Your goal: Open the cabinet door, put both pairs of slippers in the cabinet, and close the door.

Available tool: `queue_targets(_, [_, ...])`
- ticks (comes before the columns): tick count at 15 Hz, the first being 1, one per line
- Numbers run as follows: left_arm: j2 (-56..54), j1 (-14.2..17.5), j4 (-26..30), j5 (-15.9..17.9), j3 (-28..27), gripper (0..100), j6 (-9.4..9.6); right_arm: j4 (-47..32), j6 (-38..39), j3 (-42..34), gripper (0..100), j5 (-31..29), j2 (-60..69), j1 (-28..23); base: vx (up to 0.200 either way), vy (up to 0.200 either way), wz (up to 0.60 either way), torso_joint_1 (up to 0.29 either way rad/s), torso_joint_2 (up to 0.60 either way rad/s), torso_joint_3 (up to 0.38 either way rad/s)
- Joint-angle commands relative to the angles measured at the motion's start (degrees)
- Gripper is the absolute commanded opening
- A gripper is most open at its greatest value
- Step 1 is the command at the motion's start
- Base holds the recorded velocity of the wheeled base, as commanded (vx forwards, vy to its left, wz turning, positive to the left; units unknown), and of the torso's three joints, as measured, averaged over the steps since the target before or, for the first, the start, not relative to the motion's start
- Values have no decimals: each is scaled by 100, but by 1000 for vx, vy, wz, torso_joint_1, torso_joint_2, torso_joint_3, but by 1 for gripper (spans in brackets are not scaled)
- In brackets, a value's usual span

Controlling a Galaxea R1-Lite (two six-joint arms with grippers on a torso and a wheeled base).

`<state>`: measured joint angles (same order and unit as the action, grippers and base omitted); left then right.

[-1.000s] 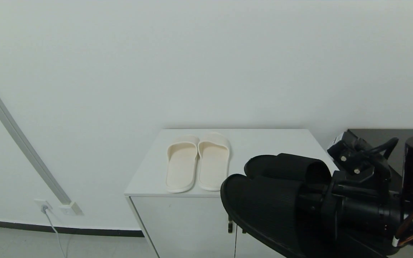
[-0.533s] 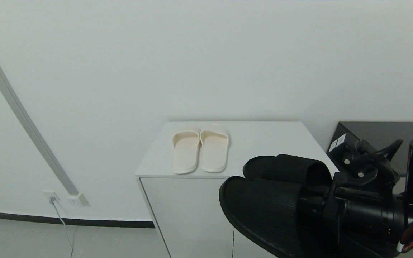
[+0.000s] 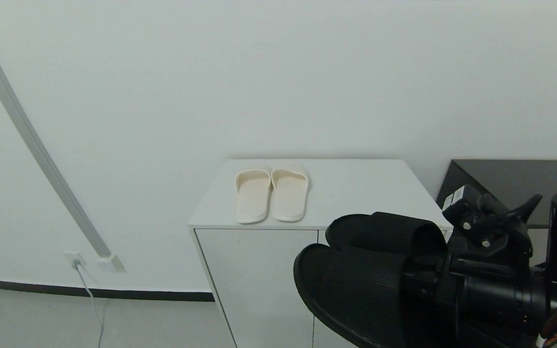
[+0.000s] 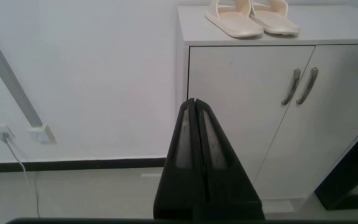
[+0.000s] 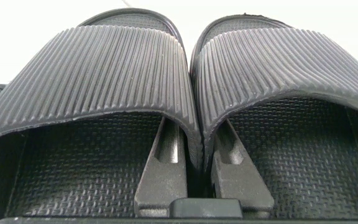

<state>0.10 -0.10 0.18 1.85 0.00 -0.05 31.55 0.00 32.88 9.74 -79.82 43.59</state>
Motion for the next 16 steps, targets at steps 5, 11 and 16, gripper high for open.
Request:
queue_targets(5, [-1, 1, -1, -1, 0, 0, -4, 0, 0, -1, 0, 2, -24, 9, 0, 0, 0, 0, 0, 0])
queue_targets(11, [-1, 1, -1, -1, 0, 0, -4, 18, -105, -115, 0, 2, -104, 62, 0, 0, 0, -62, 140, 81])
queue_targets(16, [-1, 1, -1, -1, 0, 0, -4, 27, -105, -124, 0, 2, -104, 70, 0, 0, 0, -223, 530, 306])
